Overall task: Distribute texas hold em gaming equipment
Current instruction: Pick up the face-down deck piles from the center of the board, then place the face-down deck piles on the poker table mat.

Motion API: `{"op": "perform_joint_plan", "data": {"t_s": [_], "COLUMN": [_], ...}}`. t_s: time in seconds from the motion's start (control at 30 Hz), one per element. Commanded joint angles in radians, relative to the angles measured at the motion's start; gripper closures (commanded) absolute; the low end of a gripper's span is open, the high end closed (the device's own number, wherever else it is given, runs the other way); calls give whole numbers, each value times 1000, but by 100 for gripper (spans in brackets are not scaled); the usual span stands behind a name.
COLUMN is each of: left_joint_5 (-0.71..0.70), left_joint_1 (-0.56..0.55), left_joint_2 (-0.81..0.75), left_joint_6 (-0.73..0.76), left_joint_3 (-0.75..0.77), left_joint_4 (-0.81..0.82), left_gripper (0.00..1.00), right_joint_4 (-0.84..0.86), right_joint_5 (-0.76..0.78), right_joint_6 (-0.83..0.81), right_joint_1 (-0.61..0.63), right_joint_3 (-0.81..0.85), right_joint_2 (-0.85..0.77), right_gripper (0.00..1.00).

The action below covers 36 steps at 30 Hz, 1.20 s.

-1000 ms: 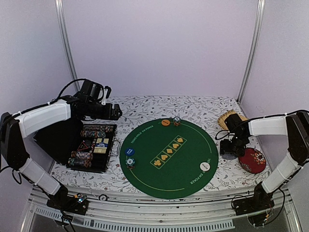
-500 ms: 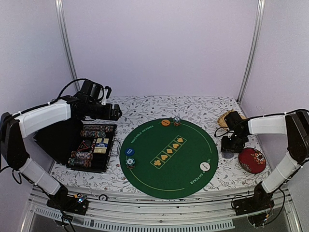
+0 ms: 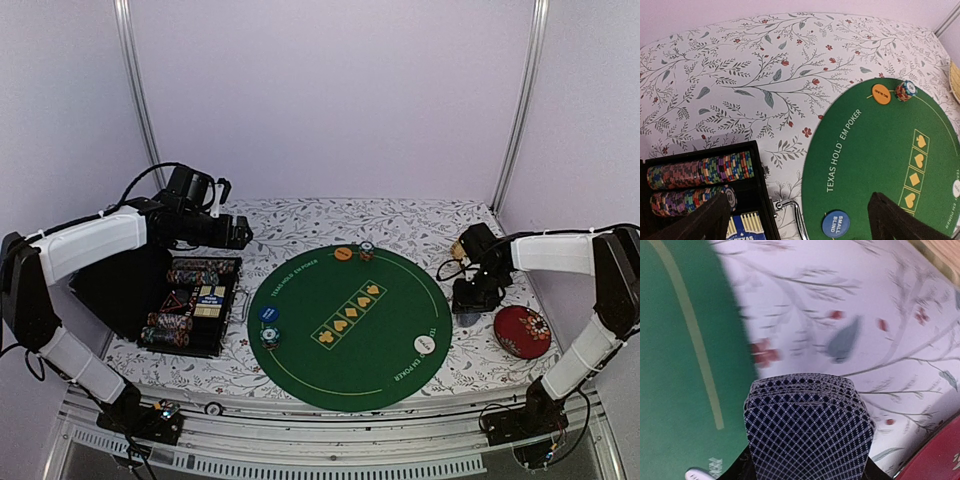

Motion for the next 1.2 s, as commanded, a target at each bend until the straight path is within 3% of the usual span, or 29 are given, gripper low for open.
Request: {"op": "perform_joint_plan", "data": {"t_s": [0.0, 0.43, 0.67, 0.73, 0.83, 0.93, 0.97, 1.17], "left_joint_5": [5, -2, -14, -15, -16, -21, -21, -8], "left_joint_1": [-1, 0, 0, 0, 0, 0, -1, -1], "left_joint_2": [9, -15, -29, -36, -48, -60, -63, -64], "left_joint_6": [5, -1, -2, -5, -6, -10, -11, -21], "left_joint_3": [10, -6, -21, -28, -38, -47, -49, -54], "left_joint_4": [10, 5, -3, -3, -3, -4, -3, -5], "left_gripper": [2, 2, 2, 2, 2, 2, 2, 2], "right_joint_4": [-52, -12, -46, -66, -74, -61, -57, -28], "right_joint_5": [-71, -235, -207, -187, -172, -160, -158, -128], "right_joint_6": [-81, -224, -257, -256, -247, -232, -223, -184], "right_joint_1": [125, 646, 777, 788, 789, 790, 790, 800], "right_joint_3": [102, 309, 395, 410, 407, 380, 373, 330], "right_joint_2": [-18, 232, 365, 391, 396, 371, 363, 309], "right_gripper": [62, 63, 60, 54, 36, 14, 1, 1]}}
